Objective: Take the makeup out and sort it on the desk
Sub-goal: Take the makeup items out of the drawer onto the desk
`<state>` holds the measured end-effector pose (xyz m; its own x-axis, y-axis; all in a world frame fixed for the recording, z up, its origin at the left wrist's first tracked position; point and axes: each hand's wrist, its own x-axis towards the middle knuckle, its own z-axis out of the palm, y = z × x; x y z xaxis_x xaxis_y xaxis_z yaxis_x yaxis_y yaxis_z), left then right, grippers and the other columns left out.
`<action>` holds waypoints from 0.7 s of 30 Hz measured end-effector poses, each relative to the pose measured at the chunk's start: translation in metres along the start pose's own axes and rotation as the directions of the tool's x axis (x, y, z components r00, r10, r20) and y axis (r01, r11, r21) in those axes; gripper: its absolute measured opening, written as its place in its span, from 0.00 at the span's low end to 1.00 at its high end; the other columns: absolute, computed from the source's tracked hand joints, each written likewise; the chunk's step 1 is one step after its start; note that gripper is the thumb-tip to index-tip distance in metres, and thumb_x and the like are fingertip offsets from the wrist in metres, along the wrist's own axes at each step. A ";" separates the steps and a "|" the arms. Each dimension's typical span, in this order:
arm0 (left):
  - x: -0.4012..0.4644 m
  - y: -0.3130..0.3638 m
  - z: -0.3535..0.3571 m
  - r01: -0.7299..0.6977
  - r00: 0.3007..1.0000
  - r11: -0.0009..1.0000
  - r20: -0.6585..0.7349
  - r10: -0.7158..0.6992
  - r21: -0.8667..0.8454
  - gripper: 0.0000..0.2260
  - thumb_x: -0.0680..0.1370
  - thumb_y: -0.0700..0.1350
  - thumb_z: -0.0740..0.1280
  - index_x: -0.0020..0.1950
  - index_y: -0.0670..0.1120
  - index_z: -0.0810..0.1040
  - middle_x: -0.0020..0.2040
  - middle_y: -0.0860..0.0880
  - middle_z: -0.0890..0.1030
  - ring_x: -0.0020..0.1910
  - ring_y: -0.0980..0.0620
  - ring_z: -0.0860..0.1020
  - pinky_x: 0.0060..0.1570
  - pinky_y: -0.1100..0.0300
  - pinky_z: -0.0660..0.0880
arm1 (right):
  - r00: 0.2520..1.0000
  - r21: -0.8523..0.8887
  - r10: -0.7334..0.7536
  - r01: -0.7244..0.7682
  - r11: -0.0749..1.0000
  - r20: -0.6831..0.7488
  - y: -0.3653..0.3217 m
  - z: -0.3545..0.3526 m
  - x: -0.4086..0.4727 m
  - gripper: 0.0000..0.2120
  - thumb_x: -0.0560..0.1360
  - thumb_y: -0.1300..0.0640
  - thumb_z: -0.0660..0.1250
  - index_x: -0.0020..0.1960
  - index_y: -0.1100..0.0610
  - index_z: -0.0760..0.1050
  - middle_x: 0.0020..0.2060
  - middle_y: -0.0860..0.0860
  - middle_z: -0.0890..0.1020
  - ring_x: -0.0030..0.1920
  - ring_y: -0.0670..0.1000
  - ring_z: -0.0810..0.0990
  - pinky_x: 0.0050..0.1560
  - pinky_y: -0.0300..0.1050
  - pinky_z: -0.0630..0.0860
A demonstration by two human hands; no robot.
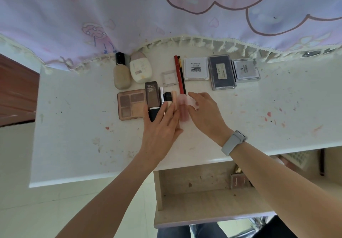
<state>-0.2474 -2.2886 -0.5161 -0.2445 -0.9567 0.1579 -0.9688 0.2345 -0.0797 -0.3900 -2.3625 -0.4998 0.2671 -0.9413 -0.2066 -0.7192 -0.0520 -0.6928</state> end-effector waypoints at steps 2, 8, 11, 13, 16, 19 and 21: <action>-0.003 -0.001 0.001 -0.001 1.000 1.000 -0.007 0.001 -0.001 0.22 0.74 0.53 0.67 0.62 0.41 0.76 0.64 0.44 0.76 0.66 0.45 0.71 0.61 0.30 0.57 | 1.000 0.010 0.004 -0.004 1.000 0.015 0.006 0.000 -0.005 0.19 0.77 0.61 0.60 0.68 0.57 0.69 0.58 0.55 0.73 0.50 0.49 0.73 0.54 0.38 0.69; -0.008 0.000 0.002 0.026 1.000 1.000 0.007 -0.026 -0.008 0.20 0.75 0.51 0.67 0.64 0.42 0.75 0.65 0.44 0.75 0.67 0.43 0.70 0.61 0.30 0.56 | 0.995 0.062 -0.071 0.066 0.996 0.076 0.007 0.008 -0.014 0.17 0.77 0.65 0.57 0.65 0.59 0.71 0.55 0.55 0.76 0.46 0.45 0.71 0.48 0.28 0.63; -0.007 0.006 -0.002 0.067 0.997 0.996 0.027 -0.066 -0.053 0.21 0.75 0.49 0.67 0.64 0.41 0.74 0.66 0.43 0.74 0.67 0.42 0.68 0.62 0.30 0.57 | 0.993 0.056 -0.077 0.072 0.996 0.091 0.008 0.006 -0.015 0.18 0.77 0.64 0.57 0.66 0.60 0.70 0.57 0.55 0.75 0.47 0.48 0.73 0.50 0.28 0.64; -0.010 0.011 -0.008 0.108 0.994 0.989 0.018 -0.107 -0.103 0.21 0.74 0.47 0.68 0.64 0.41 0.74 0.66 0.41 0.73 0.68 0.41 0.68 0.62 0.30 0.57 | 0.994 0.063 -0.057 0.051 0.997 0.090 0.011 0.001 -0.020 0.18 0.77 0.64 0.57 0.67 0.59 0.69 0.59 0.53 0.74 0.49 0.49 0.74 0.51 0.29 0.65; -0.020 0.027 -0.019 0.147 0.987 0.963 -0.033 -0.158 -0.226 0.17 0.74 0.45 0.67 0.62 0.41 0.76 0.64 0.41 0.75 0.65 0.41 0.71 0.64 0.34 0.60 | 0.996 0.132 -0.063 0.055 0.990 0.058 0.019 -0.013 -0.043 0.16 0.77 0.64 0.57 0.64 0.58 0.72 0.54 0.50 0.76 0.45 0.45 0.74 0.47 0.27 0.68; -0.037 0.062 -0.032 0.076 0.991 0.911 -0.072 -0.115 -0.405 0.13 0.76 0.44 0.62 0.56 0.41 0.79 0.58 0.41 0.79 0.58 0.41 0.77 0.60 0.44 0.69 | 0.995 0.193 -0.094 0.087 0.977 0.027 0.042 -0.030 -0.085 0.14 0.77 0.65 0.58 0.59 0.57 0.75 0.46 0.44 0.78 0.40 0.42 0.77 0.42 0.28 0.72; -0.053 0.089 -0.037 0.030 0.999 0.855 -0.020 -0.047 -0.518 0.12 0.76 0.43 0.61 0.55 0.41 0.79 0.55 0.42 0.80 0.54 0.43 0.78 0.56 0.51 0.73 | 0.995 0.187 -0.092 0.086 0.979 0.024 0.066 -0.039 -0.116 0.13 0.77 0.66 0.59 0.57 0.57 0.76 0.41 0.41 0.78 0.37 0.43 0.78 0.40 0.33 0.74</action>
<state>-0.3222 -2.2108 -0.4956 -0.1991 -0.9630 0.1816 -0.8558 0.2611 0.4466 -0.4936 -2.2694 -0.4946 0.3473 -0.9243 -0.1582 -0.5606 -0.0694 -0.8252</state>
